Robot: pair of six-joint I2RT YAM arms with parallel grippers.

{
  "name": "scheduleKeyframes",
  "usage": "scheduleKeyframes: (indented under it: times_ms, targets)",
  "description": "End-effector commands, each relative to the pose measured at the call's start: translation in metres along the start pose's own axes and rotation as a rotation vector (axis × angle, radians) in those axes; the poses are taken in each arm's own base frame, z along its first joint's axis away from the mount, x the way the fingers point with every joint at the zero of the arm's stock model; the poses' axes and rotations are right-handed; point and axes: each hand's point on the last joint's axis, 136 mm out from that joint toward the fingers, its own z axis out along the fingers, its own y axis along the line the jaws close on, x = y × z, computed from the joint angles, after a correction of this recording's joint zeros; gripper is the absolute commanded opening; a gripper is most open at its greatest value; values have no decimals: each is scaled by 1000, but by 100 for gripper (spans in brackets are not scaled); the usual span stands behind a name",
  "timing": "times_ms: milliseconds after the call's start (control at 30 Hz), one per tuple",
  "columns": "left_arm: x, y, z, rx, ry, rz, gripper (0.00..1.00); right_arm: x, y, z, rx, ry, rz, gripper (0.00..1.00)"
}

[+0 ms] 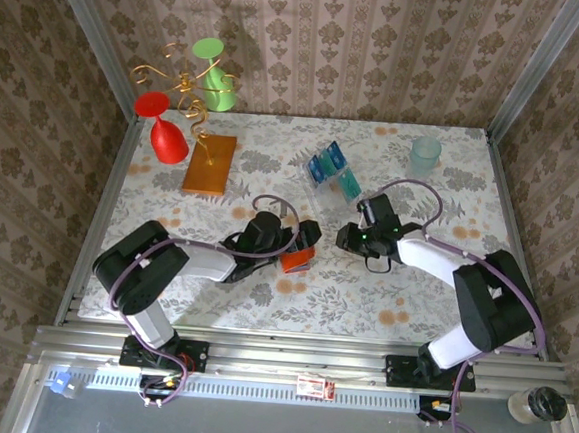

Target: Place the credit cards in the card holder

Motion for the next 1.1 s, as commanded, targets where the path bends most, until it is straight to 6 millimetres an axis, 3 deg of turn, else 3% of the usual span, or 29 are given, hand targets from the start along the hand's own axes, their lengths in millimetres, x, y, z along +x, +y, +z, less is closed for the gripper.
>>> scheduleKeyframes:
  times_ms: [0,200,233,400,500,633,767,900,1067]
  targets:
    - [5,10,5,-71,30,39,100,5,3,-14,-20,7,-20,31]
    - [-15,-4,-6,-153,85,144,100,11,25,-29,-103,11,-50,31]
    - [-21,-6,-9,-160,89,160,100,8,35,-39,-131,-13,-62,31]
    - [-48,-5,-20,-188,89,170,100,14,79,-49,-182,-20,-141,30]
    - [-72,3,-35,-208,48,151,100,22,113,-52,-212,-9,-211,30]
    - [-105,27,-67,-272,-18,107,100,39,148,-34,-219,49,-289,29]
    - [-117,54,-92,-340,-35,53,100,50,174,-16,-220,99,-355,29]
    - [-110,75,-101,-375,1,14,100,53,172,4,-174,130,-375,27]
    - [-89,90,-99,-398,65,16,100,46,145,16,-93,118,-366,25]
